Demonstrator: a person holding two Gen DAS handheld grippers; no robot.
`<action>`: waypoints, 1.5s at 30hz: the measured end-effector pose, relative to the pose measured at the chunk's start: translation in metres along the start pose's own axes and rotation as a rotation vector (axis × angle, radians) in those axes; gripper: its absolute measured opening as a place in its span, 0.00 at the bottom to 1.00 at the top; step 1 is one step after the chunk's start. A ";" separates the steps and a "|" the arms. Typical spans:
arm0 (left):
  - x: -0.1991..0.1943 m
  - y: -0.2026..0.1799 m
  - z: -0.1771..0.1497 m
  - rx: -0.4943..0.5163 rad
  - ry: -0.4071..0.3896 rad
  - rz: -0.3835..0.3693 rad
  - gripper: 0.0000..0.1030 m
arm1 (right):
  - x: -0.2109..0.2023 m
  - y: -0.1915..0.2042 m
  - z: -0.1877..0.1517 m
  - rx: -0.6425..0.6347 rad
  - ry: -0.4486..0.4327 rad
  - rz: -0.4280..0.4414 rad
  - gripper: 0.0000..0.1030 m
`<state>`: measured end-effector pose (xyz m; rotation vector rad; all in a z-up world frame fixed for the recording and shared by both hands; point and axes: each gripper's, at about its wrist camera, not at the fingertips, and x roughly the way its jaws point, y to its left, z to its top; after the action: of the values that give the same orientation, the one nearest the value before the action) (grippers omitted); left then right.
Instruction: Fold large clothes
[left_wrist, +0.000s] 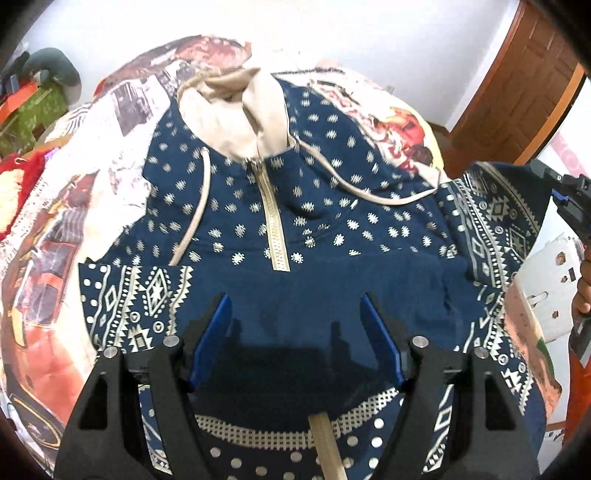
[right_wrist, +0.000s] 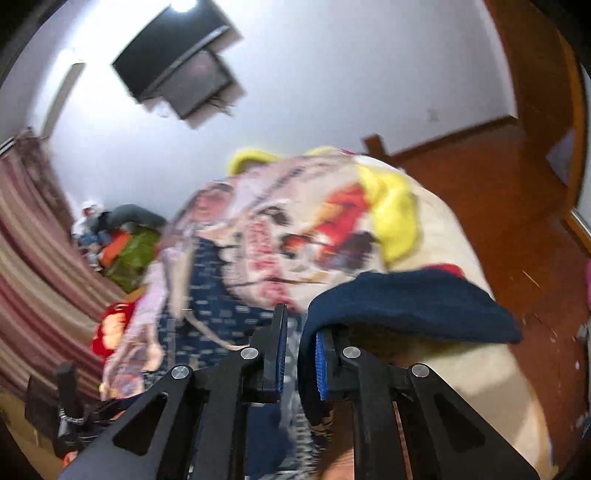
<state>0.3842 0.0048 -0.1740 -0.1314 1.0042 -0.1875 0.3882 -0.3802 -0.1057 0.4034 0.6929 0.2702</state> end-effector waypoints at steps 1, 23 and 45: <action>-0.006 0.001 -0.001 0.004 -0.011 0.000 0.69 | -0.003 0.011 0.000 -0.011 0.000 0.020 0.11; -0.063 0.007 -0.026 0.068 -0.083 0.042 0.69 | 0.097 0.088 -0.134 -0.113 0.649 -0.046 0.11; 0.027 -0.198 0.035 0.436 0.049 -0.080 0.69 | -0.059 -0.036 -0.060 -0.015 0.300 -0.183 0.12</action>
<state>0.4088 -0.1934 -0.1394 0.2320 0.9861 -0.4789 0.3089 -0.4183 -0.1302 0.2843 1.0155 0.1634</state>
